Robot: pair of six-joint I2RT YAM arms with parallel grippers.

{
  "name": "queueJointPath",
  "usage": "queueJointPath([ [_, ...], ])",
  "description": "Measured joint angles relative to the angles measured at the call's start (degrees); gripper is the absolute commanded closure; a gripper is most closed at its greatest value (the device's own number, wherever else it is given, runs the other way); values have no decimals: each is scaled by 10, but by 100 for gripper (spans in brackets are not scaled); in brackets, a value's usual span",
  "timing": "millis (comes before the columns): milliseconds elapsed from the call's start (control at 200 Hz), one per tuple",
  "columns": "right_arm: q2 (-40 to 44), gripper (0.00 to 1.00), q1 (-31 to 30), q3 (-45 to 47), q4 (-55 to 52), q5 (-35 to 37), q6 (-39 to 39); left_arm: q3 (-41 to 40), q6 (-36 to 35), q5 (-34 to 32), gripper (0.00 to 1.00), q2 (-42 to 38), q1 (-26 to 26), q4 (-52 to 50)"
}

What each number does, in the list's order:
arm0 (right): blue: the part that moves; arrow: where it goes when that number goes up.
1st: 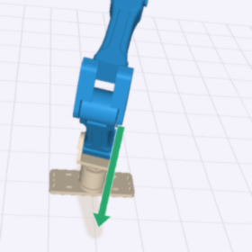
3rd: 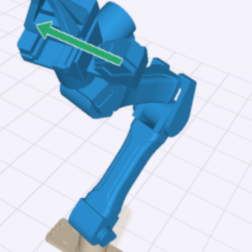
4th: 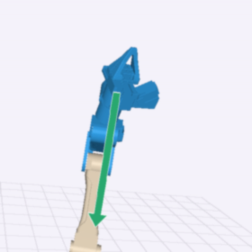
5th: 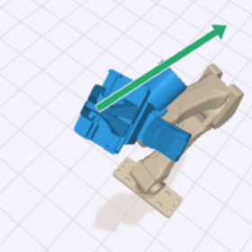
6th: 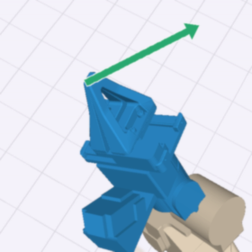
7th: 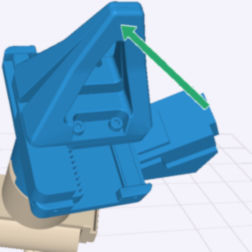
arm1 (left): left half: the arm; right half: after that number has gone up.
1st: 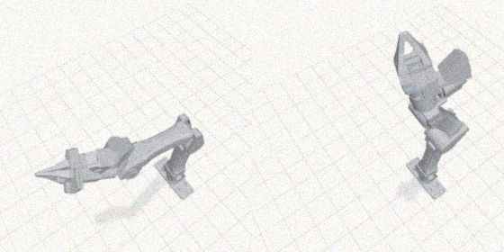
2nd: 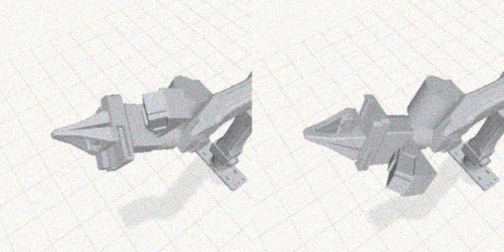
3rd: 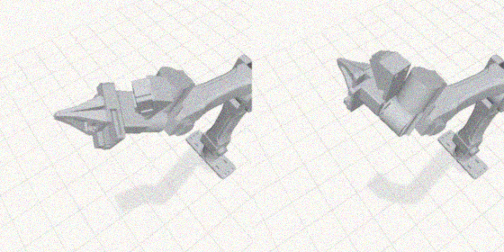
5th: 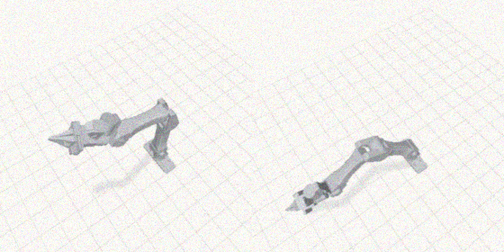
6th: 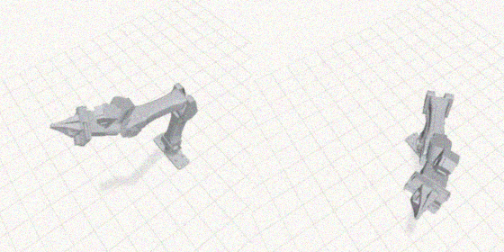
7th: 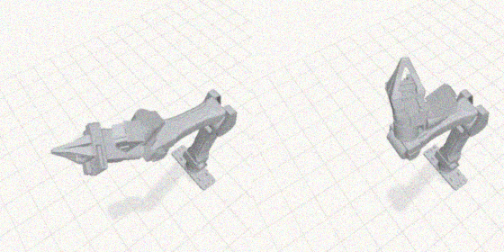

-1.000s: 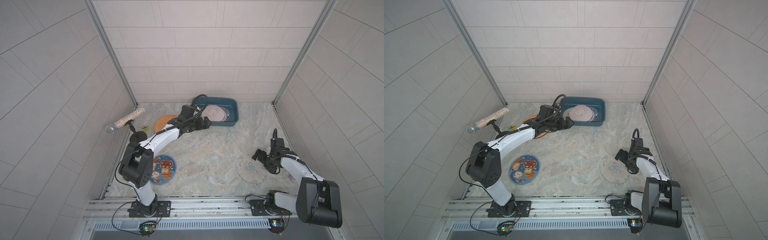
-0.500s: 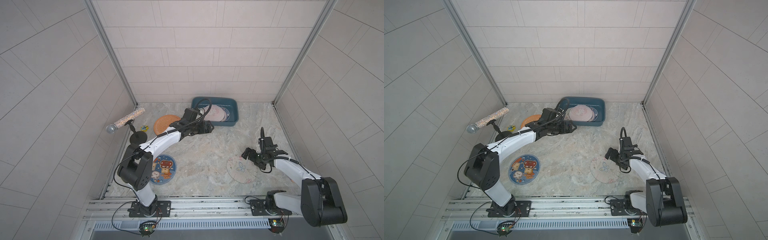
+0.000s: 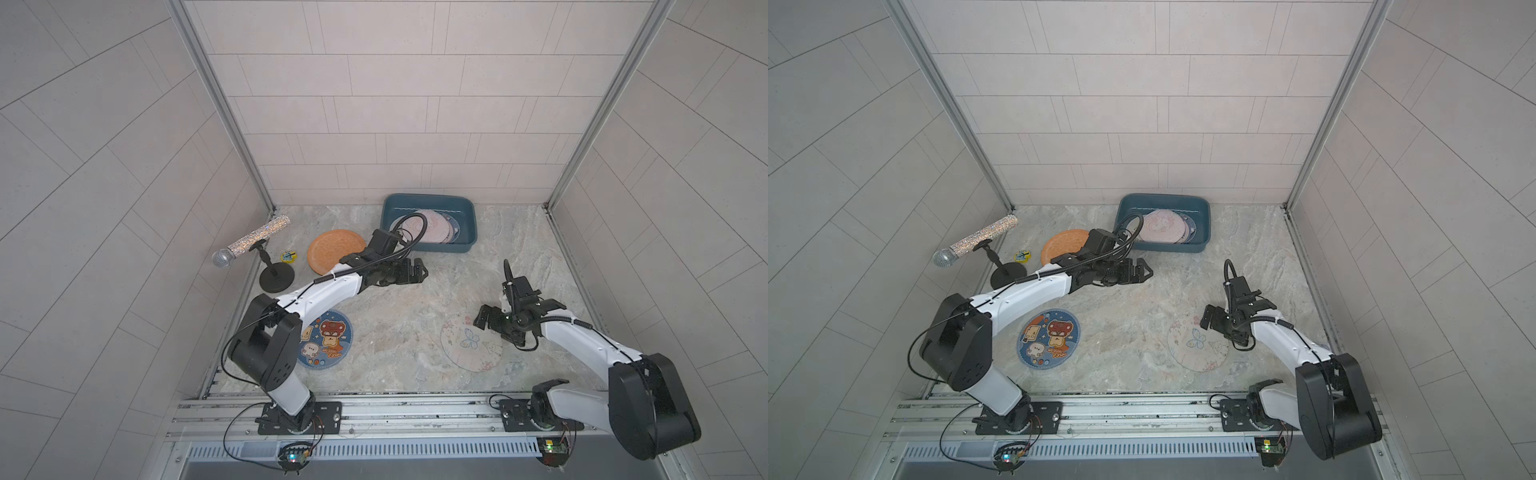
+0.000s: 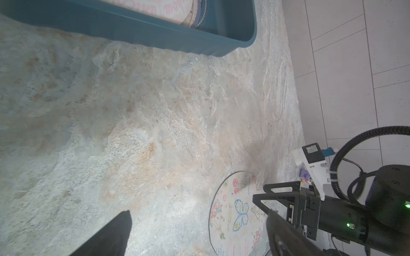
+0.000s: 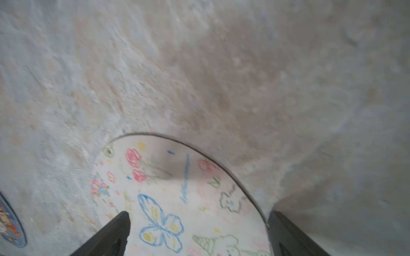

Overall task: Put the coasters into the storage box
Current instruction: Move the coaster to the center of the board.

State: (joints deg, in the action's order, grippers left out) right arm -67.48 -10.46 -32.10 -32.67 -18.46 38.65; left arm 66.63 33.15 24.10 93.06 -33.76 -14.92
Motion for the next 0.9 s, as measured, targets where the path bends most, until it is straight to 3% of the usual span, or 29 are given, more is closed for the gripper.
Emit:
queueJointPath([
  [295,50,2,0,35,-46,-7,-7,-18,0,0,0,-8,-17,-1],
  [490,12,3,-26,22,-24,-38,-8,-35,1,0,0,-9,-23,-1],
  [896,-72,3,-136,-20,54,-104,0,-115,7,1,0,-49,-29,-18],
])
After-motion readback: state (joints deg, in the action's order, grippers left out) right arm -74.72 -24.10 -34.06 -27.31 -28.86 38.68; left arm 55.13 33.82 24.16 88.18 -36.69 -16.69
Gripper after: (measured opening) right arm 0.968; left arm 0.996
